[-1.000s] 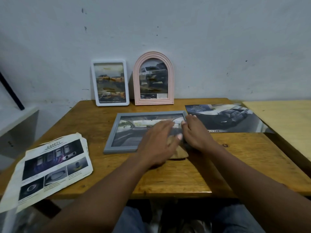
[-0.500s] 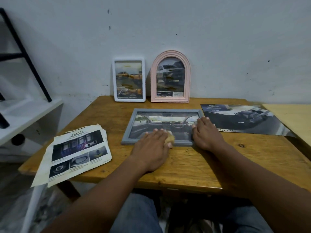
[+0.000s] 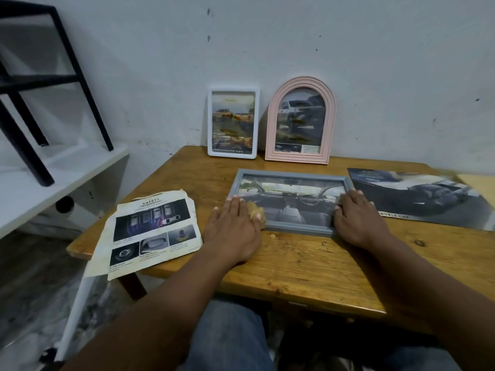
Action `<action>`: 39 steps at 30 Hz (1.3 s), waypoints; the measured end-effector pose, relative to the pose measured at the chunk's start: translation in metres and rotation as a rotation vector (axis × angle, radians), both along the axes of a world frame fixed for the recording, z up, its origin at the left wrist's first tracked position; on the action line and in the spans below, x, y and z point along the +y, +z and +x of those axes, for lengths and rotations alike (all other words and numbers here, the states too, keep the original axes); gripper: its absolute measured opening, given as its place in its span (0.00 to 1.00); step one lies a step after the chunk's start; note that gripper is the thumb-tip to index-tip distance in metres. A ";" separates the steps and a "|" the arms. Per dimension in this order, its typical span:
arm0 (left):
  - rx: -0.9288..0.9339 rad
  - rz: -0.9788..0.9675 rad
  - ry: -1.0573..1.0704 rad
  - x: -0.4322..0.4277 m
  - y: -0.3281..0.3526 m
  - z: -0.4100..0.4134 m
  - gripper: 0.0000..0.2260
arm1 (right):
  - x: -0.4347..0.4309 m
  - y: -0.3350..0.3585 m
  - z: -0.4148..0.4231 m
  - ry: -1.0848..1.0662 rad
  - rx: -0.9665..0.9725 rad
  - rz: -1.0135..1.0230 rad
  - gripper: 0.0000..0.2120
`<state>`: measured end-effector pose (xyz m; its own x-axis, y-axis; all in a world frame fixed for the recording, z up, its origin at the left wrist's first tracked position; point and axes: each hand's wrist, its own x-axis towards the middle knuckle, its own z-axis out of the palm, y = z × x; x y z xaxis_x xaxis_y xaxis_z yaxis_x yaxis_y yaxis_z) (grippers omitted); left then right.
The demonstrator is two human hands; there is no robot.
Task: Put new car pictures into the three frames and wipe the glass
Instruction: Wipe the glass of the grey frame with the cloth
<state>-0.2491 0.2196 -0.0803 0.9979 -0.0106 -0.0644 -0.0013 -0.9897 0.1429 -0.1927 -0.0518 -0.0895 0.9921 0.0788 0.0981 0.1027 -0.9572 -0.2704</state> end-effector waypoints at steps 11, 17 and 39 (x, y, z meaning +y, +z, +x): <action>-0.073 -0.021 0.073 0.031 0.004 0.003 0.26 | 0.004 0.000 -0.002 -0.018 0.007 -0.023 0.23; 0.052 -0.107 0.023 0.036 0.005 0.030 0.29 | 0.006 0.003 -0.003 -0.026 0.008 -0.028 0.25; -0.034 -0.302 -0.006 0.032 0.002 0.148 0.32 | 0.008 0.014 0.007 -0.036 0.120 -0.235 0.26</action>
